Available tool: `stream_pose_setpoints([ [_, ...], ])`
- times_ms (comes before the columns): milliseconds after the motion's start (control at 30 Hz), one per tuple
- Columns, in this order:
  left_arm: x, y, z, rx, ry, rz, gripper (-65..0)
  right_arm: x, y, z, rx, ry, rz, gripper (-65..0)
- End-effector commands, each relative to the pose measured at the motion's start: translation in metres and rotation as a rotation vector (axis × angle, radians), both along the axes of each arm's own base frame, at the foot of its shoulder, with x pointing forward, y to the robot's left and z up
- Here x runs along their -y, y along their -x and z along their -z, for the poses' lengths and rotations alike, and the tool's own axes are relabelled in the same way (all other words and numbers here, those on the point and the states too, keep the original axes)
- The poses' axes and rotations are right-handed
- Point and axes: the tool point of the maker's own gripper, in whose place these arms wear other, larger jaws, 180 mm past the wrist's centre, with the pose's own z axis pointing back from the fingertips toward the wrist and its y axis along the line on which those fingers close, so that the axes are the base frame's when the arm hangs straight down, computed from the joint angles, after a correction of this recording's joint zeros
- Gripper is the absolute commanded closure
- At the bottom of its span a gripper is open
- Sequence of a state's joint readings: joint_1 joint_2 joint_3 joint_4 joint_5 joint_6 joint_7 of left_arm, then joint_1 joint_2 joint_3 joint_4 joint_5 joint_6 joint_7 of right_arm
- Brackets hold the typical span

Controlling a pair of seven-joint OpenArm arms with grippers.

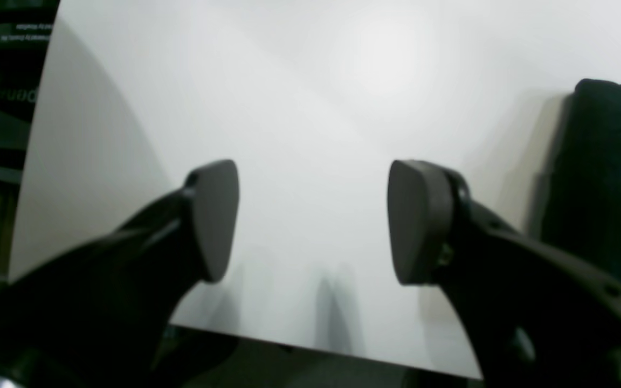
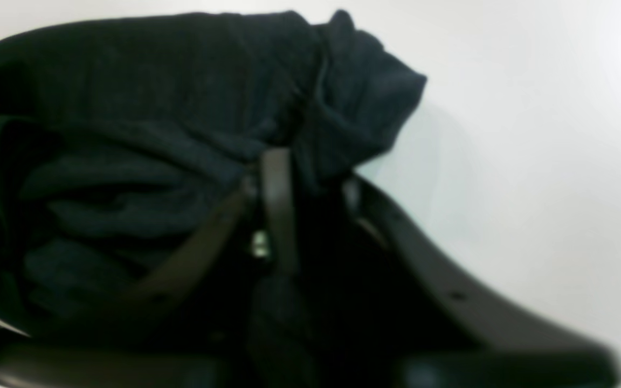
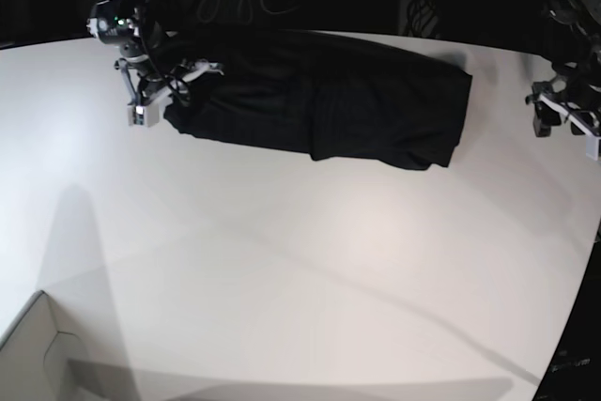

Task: Layout the t-shirt on the table in an organized manner, then fold the t-shirt properly
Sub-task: 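Push the shirt end near the right gripper inward to square the bundle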

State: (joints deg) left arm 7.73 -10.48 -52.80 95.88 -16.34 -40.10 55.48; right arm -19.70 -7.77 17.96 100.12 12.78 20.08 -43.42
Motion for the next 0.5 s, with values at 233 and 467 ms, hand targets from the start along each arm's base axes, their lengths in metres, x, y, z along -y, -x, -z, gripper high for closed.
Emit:
stream_pose_setpoints([
  [233,-0.006,-0.005,-0.012,0.036,-0.024,0.001,-41.8,0.001,-0.01,-0.006,0.01,0.009,-0.012,0.0],
  [467,-0.003,0.006,-0.003,0.005,-0.014,0.004,-41.7,0.015,-0.039,-0.023,0.079,0.046,-0.016,0.0],
])
